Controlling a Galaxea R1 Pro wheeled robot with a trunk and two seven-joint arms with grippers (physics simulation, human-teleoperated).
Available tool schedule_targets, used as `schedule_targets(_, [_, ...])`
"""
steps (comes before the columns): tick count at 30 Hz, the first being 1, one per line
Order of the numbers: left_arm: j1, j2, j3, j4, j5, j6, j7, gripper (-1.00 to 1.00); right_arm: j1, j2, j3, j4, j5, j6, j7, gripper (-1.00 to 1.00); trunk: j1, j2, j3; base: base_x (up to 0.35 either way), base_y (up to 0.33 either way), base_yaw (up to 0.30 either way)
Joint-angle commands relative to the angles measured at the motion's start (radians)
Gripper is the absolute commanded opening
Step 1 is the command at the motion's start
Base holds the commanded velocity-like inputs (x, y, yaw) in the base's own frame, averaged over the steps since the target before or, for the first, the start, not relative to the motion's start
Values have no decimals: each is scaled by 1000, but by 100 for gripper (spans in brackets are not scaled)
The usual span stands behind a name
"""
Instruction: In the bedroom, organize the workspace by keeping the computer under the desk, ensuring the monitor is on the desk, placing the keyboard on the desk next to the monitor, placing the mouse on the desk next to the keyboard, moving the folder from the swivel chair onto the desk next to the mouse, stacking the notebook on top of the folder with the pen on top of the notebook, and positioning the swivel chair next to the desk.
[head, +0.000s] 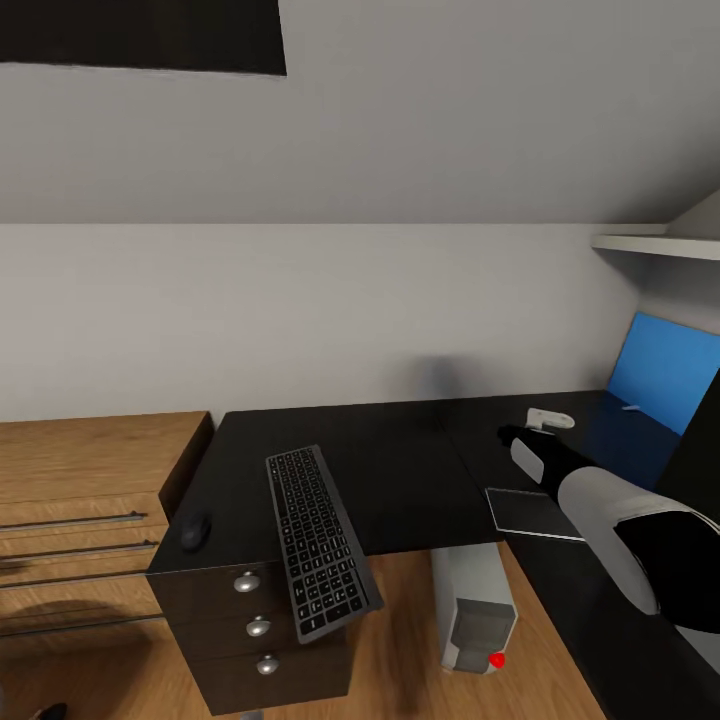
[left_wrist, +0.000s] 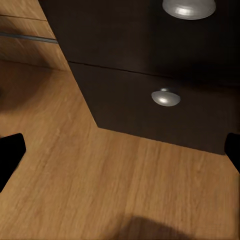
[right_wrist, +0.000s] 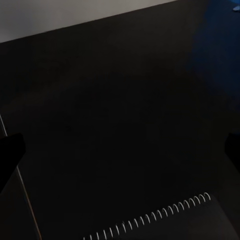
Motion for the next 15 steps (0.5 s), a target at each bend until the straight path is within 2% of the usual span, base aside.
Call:
schedule_targets(1, [-1,-3,-7,-2,2,1,10,100,0,0,8,-3,-6,9,-5,100,0,-1,-1,0,0,0])
schedule_targets(4, [-1,-8,-6,-4,2,38,10,100,0,0,8,-3,-8,14,-5,100,0,-1,-1,0,0,0])
schedule_targets(8, [-1,-6,-2,-54,0,198,10,100,0,1,7,-3,-9,22,-5,100,0,-1,-1,0,0,0])
schedule_targets(9, [-1,3,1,-109,1,257,12,100,0,1,6,-3,-10,24,-5,100,0,-1,-1,0,0,0])
schedule_targets(11, [-1,29,3,-206,1,328,29,100,0,1,5,-4,-10,28,-6,100,0,-1,-1,0,0,0])
schedule_targets(13, [-1,50,8,-270,1,369,54,100,0,1,5,-4,-10,30,-6,100,0,-1,-1,0,0,0])
schedule_targets(14, [-1,79,20,-349,1,417,90,100,0,1,4,-4,-10,32,-7,100,0,-1,-1,0,0,0])
schedule_targets(15, [-1,96,29,-394,2,443,111,100,0,1,4,-4,-10,33,-7,100,0,-1,-1,0,0,0])
